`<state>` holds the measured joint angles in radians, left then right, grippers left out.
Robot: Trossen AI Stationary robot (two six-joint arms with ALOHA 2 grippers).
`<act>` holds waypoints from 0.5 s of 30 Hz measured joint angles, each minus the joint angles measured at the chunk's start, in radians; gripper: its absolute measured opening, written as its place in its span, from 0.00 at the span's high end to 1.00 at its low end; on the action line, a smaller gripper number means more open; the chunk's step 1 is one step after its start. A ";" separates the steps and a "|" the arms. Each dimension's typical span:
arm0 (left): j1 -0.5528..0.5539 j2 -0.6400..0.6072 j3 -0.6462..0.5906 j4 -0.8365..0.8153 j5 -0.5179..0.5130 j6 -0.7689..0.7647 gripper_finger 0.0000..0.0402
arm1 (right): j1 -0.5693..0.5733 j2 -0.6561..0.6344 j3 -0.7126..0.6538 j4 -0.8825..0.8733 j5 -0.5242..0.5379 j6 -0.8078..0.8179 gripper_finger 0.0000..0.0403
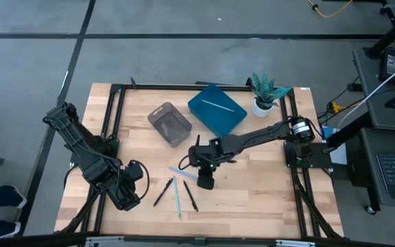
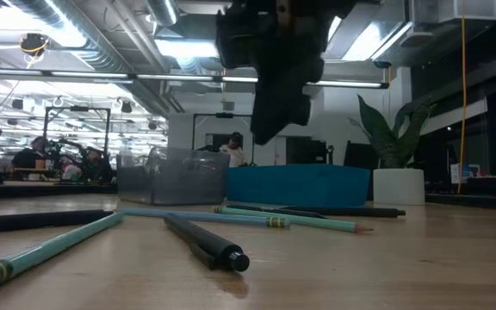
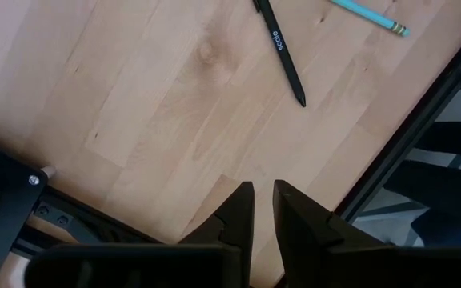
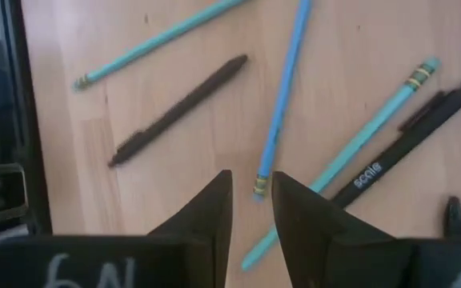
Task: Sort pens & pencils
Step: Put the blue pencil into the blue bin
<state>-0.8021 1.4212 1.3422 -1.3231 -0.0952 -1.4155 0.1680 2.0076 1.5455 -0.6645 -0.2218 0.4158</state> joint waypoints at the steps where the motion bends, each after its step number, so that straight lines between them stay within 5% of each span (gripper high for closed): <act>1: 0.000 0.000 0.000 0.000 0.000 0.000 0.89 | 0.000 0.005 0.000 0.012 0.001 0.013 0.77; 15: 0.000 0.000 0.000 0.000 0.000 0.000 0.89 | 0.000 0.085 0.000 0.022 0.038 0.106 0.77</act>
<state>-0.8021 1.4208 1.3422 -1.3228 -0.0956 -1.4151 0.1680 2.0921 1.5455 -0.6421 -0.1837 0.5220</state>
